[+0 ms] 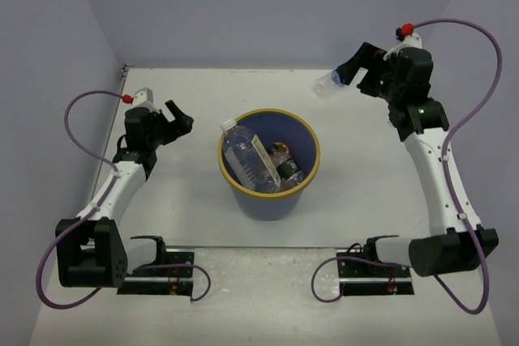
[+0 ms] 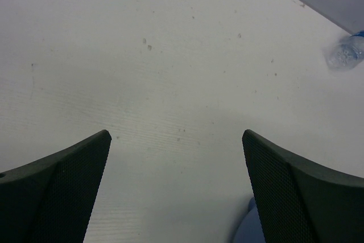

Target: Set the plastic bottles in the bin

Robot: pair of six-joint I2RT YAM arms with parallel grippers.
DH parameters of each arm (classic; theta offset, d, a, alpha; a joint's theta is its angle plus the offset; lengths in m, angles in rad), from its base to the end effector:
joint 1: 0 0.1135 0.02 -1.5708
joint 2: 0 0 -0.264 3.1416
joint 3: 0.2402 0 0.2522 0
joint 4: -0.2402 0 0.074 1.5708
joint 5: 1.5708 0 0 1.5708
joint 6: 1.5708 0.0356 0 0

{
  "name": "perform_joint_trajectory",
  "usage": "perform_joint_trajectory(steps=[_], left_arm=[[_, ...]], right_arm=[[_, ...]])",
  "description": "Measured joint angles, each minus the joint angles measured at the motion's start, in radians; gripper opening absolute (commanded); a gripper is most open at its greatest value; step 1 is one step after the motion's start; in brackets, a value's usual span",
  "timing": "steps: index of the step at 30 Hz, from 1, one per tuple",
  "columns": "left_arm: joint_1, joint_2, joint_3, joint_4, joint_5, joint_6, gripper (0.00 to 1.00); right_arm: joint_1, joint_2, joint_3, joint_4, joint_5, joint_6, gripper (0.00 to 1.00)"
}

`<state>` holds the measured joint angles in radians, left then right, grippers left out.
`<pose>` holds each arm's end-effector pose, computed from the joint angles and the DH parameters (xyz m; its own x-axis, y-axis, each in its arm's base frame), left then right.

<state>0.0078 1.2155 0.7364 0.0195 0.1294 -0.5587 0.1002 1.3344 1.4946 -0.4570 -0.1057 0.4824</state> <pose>0.2712 -0.0025 0.2528 -0.4333 -0.5290 -0.7296 -0.1436 0.8398 -0.5236 0.2932 0.0332 0.4365 -0.3505 0.4284 -0.8328 -0.0420 0.8812 0.4710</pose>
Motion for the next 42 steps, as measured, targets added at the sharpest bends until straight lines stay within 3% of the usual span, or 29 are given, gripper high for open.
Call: perform_joint_trajectory(steps=[9,20,28,37,42], left_arm=[[0.018,0.021,0.000,0.059,0.051,0.002,1.00],[0.018,0.025,-0.005,0.102,0.080,0.005,1.00],[0.018,0.026,-0.014,0.112,0.080,0.014,1.00],[0.018,0.047,-0.014,0.143,0.081,0.025,1.00],[0.018,0.074,-0.014,0.150,0.081,0.024,1.00]], right_arm=[[-0.028,0.346,0.168,0.033,0.099,0.053,0.99],[-0.030,0.892,0.626,0.019,0.316,0.136,0.99],[-0.058,1.086,0.696,0.000,0.342,0.295,0.99],[-0.074,1.255,0.821,0.028,0.219,0.445,0.99],[-0.080,1.277,0.825,0.054,0.160,0.613,0.98]])
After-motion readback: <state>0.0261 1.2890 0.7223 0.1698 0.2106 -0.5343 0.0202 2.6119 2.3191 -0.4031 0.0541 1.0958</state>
